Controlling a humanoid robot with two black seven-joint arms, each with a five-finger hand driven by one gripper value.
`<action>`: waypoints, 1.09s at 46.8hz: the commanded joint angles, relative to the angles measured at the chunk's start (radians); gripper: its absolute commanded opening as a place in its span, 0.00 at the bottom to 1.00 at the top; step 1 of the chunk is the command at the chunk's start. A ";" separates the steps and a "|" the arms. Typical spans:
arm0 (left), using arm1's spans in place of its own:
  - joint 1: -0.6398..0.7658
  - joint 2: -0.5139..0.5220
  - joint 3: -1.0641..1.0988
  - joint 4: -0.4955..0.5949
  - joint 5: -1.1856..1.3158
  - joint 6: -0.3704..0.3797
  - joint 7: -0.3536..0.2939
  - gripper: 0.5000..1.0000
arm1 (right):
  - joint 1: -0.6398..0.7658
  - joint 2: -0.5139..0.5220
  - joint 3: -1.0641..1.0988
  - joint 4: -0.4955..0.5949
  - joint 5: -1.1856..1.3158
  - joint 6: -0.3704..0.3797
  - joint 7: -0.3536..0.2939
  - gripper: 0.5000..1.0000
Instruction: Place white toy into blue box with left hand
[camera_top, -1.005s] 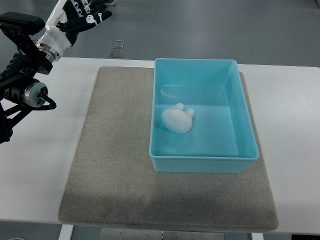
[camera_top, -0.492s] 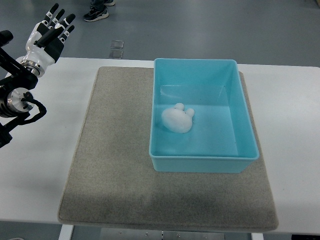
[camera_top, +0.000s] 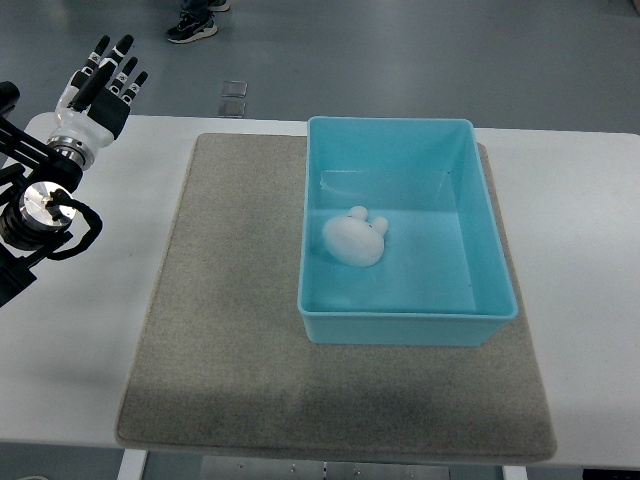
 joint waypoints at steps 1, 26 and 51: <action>-0.001 0.000 -0.002 0.000 0.000 -0.002 -0.002 1.00 | 0.000 0.000 0.000 0.000 0.000 0.000 0.000 0.87; 0.050 -0.024 -0.022 0.001 0.002 -0.014 -0.002 1.00 | 0.000 0.000 0.000 0.000 0.000 0.000 0.000 0.87; 0.051 -0.023 -0.068 0.001 0.005 -0.014 -0.003 1.00 | 0.000 0.000 0.000 0.012 -0.011 0.012 -0.001 0.87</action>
